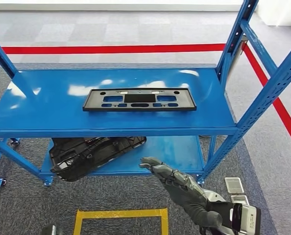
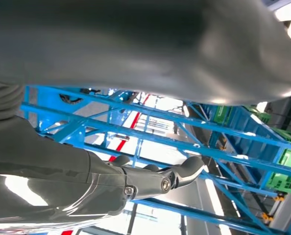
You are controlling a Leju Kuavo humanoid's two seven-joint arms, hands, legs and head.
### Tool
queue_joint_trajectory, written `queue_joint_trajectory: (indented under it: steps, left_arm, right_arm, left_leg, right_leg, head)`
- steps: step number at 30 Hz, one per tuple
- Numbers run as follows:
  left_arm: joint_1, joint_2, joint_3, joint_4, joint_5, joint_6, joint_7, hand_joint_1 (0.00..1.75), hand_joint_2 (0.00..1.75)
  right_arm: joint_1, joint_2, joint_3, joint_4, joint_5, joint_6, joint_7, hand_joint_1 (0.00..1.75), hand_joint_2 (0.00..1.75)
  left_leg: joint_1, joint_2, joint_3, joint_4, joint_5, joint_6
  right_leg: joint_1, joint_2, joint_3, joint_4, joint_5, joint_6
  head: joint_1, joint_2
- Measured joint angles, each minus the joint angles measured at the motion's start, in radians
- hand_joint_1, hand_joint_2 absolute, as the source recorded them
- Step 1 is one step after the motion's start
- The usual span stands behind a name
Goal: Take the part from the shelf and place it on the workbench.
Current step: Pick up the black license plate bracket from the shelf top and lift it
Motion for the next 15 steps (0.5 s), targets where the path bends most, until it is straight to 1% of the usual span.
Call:
queue_joint_trajectory:
  steps: [1, 2, 4, 5, 6, 7, 8, 9, 10, 11, 12, 13, 14, 15]
  left_arm:
    - [0.001, 0.0, 0.0, 0.0, 0.002, 0.0, -0.002, 0.0, 0.0]
    - [0.001, 0.0, 0.0, 0.0, 0.006, 0.0, -0.004, 0.0, 0.0]
    - [0.004, 0.0, 0.0, 0.0, 0.013, 0.0, -0.01, 0.0, 0.0]
    - [0.006, 0.0, 0.001, 0.0, 0.017, 0.0, -0.012, 0.0, 0.0]
    - [0.007, 0.001, 0.001, 0.0, 0.02, -0.001, -0.015, 0.0, 0.0]
    - [0.008, 0.001, 0.002, 0.0, 0.023, -0.002, -0.018, 0.0, 0.0]
    - [0.01, 0.002, 0.002, 0.0, 0.025, -0.002, -0.02, 0.0, 0.0]
    - [0.012, 0.002, 0.003, 0.0, 0.028, -0.003, -0.023, 0.0, 0.0]
    - [0.015, 0.002, 0.004, 0.0, 0.03, -0.003, -0.025, 0.0, 0.0]
    - [0.02, 0.002, 0.006, 0.0, 0.032, -0.002, -0.026, 0.0, 0.0]
    - [0.025, 0.002, 0.007, 0.0, 0.035, -0.001, -0.027, 0.0, 0.0]
    - [0.028, 0.002, 0.009, 0.0, 0.037, 0.0, -0.027, 0.0, 0.0]
    - [0.031, 0.002, 0.011, 0.0, 0.038, 0.0, -0.027, 0.0, 0.0]
    - [0.033, 0.003, 0.013, 0.0, 0.038, 0.0, -0.027, 0.0, 0.0]
  right_arm:
    - [-0.003, -0.002, 0.001, 0.0, -0.001, 0.0, 0.001, 0.0, 0.0]
    - [-0.006, -0.003, 0.002, 0.001, -0.002, 0.0, 0.002, 0.0, 0.0]
    - [-0.015, -0.005, 0.003, 0.002, -0.005, 0.0, 0.005, 0.0, 0.0]
    - [-0.02, -0.005, 0.003, 0.003, -0.007, -0.001, 0.007, 0.0, 0.0]
    - [-0.025, -0.005, 0.003, 0.004, -0.009, -0.002, 0.009, 0.0, 0.0]
    - [-0.031, -0.005, 0.003, 0.005, -0.011, -0.004, 0.011, 0.0, 0.0]
    - [-0.034, -0.005, 0.004, 0.006, -0.011, -0.008, 0.014, 0.0, 0.0]
    - [-0.036, -0.005, 0.004, 0.007, -0.012, -0.011, 0.016, 0.0, 0.0]
    - [-0.037, -0.005, 0.004, 0.008, -0.012, -0.015, 0.018, 0.0, 0.0]
    - [-0.036, -0.005, 0.004, 0.01, -0.012, -0.018, 0.019, 0.0, 0.0]
    - [-0.035, -0.005, 0.004, 0.013, -0.012, -0.019, 0.02, 0.0, 0.0]
    - [-0.033, -0.005, 0.004, 0.014, -0.012, -0.021, 0.021, 0.0, 0.0]
    - [-0.032, -0.005, 0.004, 0.015, -0.011, -0.022, 0.021, 0.0, 0.0]
    - [-0.031, -0.005, 0.004, 0.016, -0.011, -0.023, 0.022, 0.0, 0.0]
  left_leg:
    - [-0.001, -0.001, 0.006, 0.002, -0.007, -0.005]
    - [-0.003, -0.002, 0.009, 0.003, -0.012, -0.009]
    - [-0.004, -0.003, 0.009, 0.002, -0.015, -0.014]
    - [-0.004, -0.003, 0.01, 0.001, -0.019, -0.017]
    - [-0.004, -0.002, 0.009, 0.008, -0.025, -0.02]
    - [-0.003, -0.002, -0.001, 0.033, -0.039, -0.026]
    - [-0.001, -0.001, -0.023, 0.077, -0.06, -0.032]
    - [0.001, -0.001, -0.057, 0.14, -0.085, -0.038]
    - [0.003, 0.0, -0.099, 0.211, -0.108, -0.042]
    - [0.004, 0.0, -0.136, 0.267, -0.119, -0.044]
    - [0.004, 0.0, -0.159, 0.291, -0.11, -0.043]
    - [0.004, 0.0, -0.164, 0.277, -0.08, -0.041]
    - [0.003, 0.0, -0.15, 0.225, -0.033, -0.035]
    - [0.0, 0.0, -0.129, 0.162, 0.012, -0.027]
  right_leg:
    - [0.0, 0.001, 0.02, -0.053, 0.025, -0.002]
    - [0.001, 0.003, 0.033, -0.085, 0.034, -0.007]
    - [0.003, 0.005, 0.038, -0.102, 0.025, -0.017]
    - [0.002, 0.005, 0.039, -0.102, 0.023, -0.023]
    - [0.0, 0.004, 0.043, -0.104, 0.02, -0.028]
    - [-0.003, 0.002, 0.047, -0.105, 0.017, -0.033]
    - [-0.005, -0.001, 0.052, -0.106, 0.013, -0.039]
    - [-0.005, -0.003, 0.056, -0.106, 0.008, -0.043]
    - [-0.005, -0.005, 0.059, -0.106, 0.004, -0.045]
    - [-0.005, -0.006, 0.064, -0.106, 0.0, -0.045]
    - [-0.004, -0.005, 0.07, -0.106, -0.006, -0.045]
    - [-0.004, -0.005, 0.079, -0.106, -0.012, -0.045]
    - [-0.003, -0.005, 0.09, -0.106, -0.019, -0.044]
    - [-0.003, -0.005, 0.1, -0.107, -0.026, -0.043]
  head:
    - [0.0, 0.0]
    - [0.0, 0.0]
    - [0.0, 0.0]
    - [0.001, 0.0]
    - [0.0, 0.0]
    - [0.0, 0.0]
    - [0.0, 0.0]
    - [-0.001, 0.0]
    - [-0.001, 0.0]
    - [-0.001, 0.0]
    - [-0.001, 0.0]
    - [-0.001, 0.0]
    - [-0.001, 0.0]
    - [-0.001, 0.0]
